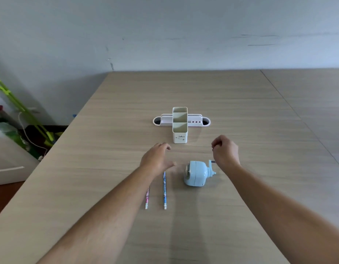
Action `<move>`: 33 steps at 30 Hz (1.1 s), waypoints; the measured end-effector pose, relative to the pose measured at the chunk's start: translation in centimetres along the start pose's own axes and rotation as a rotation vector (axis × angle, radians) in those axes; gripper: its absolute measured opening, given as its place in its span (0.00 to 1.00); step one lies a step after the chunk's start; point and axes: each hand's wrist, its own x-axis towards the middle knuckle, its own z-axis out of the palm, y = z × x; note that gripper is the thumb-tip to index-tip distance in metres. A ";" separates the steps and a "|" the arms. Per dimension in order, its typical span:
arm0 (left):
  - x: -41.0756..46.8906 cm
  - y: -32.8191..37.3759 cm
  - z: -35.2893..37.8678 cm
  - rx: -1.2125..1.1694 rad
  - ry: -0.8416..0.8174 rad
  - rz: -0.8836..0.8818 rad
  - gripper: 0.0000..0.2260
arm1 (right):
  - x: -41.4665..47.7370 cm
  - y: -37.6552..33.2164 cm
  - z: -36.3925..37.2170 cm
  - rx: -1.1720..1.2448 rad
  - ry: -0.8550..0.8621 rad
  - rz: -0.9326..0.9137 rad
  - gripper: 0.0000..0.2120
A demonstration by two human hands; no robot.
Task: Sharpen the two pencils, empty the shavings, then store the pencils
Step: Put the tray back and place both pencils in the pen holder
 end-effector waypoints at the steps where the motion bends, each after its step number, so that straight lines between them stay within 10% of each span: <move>1: -0.2 -0.9 -0.4 -0.008 0.024 -0.041 0.19 | -0.7 -1.5 0.9 -0.009 -0.057 -0.061 0.16; 6: -2.1 -4.6 0.6 -0.047 -0.018 -0.285 0.04 | -4.8 -3.5 7.5 -0.212 -0.379 -0.218 0.12; 12: -3.9 -8.0 4.3 0.052 -0.121 -0.363 0.11 | -6.9 -0.3 12.8 -0.547 -0.534 -0.161 0.09; 25: -4.5 -10.2 4.6 -0.056 -0.188 -0.436 0.08 | -7.2 1.2 16.1 -0.607 -0.470 0.019 0.08; 33: 0.3 -8.1 -3.3 -0.284 0.039 -0.316 0.08 | -2.7 -7.3 12.3 -0.264 -0.261 -0.102 0.17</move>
